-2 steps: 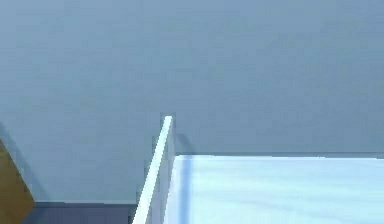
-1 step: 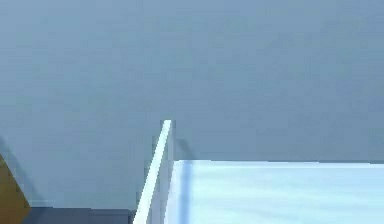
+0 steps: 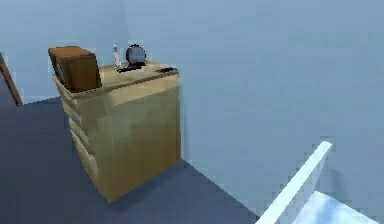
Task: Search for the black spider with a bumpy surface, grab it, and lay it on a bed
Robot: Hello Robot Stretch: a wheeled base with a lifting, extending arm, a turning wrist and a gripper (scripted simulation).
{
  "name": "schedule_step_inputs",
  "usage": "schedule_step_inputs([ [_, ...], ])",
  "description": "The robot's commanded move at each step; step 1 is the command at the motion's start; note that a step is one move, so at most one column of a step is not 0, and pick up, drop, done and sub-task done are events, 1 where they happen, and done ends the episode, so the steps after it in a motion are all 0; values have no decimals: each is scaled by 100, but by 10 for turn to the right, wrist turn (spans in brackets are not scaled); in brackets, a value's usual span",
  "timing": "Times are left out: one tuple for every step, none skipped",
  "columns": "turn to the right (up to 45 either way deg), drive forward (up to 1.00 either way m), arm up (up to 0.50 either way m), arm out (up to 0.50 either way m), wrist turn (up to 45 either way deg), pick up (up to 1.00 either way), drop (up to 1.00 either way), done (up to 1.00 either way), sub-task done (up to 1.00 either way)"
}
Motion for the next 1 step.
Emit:
schedule_step_inputs([
  [-450, 0, 0, 0, 0, 0, 0, 0, 0],
])
